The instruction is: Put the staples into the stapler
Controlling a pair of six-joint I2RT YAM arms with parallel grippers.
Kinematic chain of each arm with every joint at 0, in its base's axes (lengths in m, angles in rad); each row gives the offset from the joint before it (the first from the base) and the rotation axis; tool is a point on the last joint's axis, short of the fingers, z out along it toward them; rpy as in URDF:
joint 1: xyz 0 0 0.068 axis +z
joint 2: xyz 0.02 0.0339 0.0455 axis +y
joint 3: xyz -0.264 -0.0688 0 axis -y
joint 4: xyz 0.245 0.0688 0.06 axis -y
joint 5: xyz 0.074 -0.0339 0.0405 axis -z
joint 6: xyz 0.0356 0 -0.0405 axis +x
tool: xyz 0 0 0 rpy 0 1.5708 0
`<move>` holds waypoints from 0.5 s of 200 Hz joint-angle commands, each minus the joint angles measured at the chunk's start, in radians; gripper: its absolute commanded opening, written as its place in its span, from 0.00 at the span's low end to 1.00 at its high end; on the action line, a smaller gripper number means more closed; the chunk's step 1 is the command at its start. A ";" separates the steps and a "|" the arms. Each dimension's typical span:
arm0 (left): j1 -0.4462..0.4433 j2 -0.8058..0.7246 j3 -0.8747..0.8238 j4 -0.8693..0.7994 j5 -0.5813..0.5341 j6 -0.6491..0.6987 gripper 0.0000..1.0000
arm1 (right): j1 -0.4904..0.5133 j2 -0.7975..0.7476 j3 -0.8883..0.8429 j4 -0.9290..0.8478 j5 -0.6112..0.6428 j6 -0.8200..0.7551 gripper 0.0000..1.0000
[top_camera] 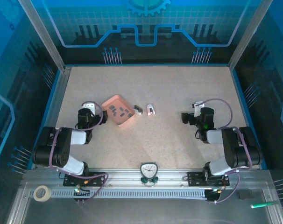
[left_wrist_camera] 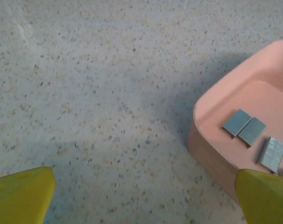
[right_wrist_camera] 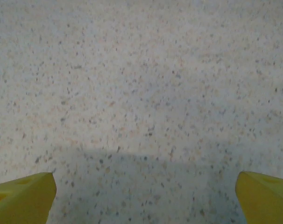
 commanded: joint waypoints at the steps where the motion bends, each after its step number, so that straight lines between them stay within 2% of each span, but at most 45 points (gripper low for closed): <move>1: -0.017 0.041 0.051 0.172 0.033 0.002 0.99 | 0.014 0.035 0.045 0.183 -0.023 -0.037 1.00; 100: -0.015 0.040 0.052 0.167 0.037 0.001 0.99 | -0.004 0.036 0.055 0.166 -0.051 -0.025 1.00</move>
